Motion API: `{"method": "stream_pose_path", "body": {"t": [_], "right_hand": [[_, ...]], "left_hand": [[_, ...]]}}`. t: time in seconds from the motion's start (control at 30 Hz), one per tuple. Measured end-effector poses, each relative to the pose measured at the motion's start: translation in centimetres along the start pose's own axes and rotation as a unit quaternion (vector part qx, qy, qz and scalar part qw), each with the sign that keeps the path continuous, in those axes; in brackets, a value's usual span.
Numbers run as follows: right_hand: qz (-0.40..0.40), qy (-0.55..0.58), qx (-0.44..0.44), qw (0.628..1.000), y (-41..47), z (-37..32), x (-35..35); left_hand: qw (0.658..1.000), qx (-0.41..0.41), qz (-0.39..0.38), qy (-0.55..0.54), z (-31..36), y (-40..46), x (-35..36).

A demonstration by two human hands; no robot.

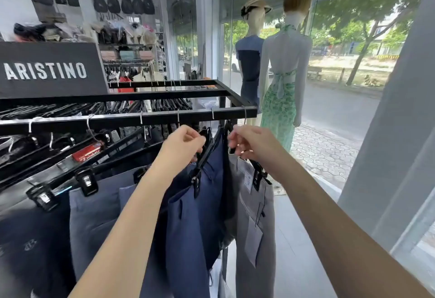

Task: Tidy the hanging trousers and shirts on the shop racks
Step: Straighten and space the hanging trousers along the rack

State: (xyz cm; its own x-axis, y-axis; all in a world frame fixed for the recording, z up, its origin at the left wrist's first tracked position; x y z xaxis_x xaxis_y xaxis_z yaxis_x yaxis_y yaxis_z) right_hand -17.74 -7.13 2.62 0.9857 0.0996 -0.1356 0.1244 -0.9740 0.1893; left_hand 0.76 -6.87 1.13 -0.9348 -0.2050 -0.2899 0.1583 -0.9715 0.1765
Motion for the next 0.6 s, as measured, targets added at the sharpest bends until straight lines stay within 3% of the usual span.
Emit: {"method": "stream_pose_path", "body": {"t": [0.07, 0.13, 0.27, 0.33, 0.47, 0.53, 0.6], "right_hand": [[-0.014, -0.026, 0.001, 1.000, 0.0, 0.0, 1.2], [-0.031, -0.051, 0.008, 0.998, 0.2, 0.5, 3.2], [-0.043, -0.173, -0.002, 0.984, 1.0, 1.7, 6.4], [-0.016, -0.190, -0.018, 0.981, 1.3, 2.0, 6.8], [0.158, -0.300, -0.085, 0.937, 1.6, 0.6, 3.4], [0.187, -0.370, -0.060, 0.908, 2.1, 1.0, 1.5], [0.164, -0.416, 0.003, 0.894, 2.7, 2.1, 0.4]], "left_hand": [[0.997, -0.007, 0.009, 0.074, -1.0, -0.2, 0.1], [0.997, -0.025, 0.013, 0.070, -2.1, -0.6, 0.3], [0.983, -0.102, 0.003, -0.152, -2.5, -1.4, 0.8], [0.977, -0.113, -0.008, -0.181, -2.8, -1.5, 1.5], [0.995, -0.082, -0.019, -0.047, -3.3, -0.7, 2.7], [0.997, -0.077, -0.021, 0.005, -3.7, -0.2, 3.0], [0.995, -0.098, -0.022, 0.008, -4.3, 0.0, 3.2]]}}
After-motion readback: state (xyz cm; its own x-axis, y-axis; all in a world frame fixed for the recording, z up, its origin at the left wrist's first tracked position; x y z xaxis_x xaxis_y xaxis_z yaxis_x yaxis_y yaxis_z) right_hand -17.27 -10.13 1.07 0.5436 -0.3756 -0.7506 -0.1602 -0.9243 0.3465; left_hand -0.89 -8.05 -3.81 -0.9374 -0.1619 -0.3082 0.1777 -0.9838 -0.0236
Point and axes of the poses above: each hand's wrist, its own y-axis towards the middle knuckle, its own x-axis out of the palm, z = x × y, the point moved 7 cm from there along y, towards the middle knuckle, and after that the axes turned 3 degrees about z, right-handed, at the moved point
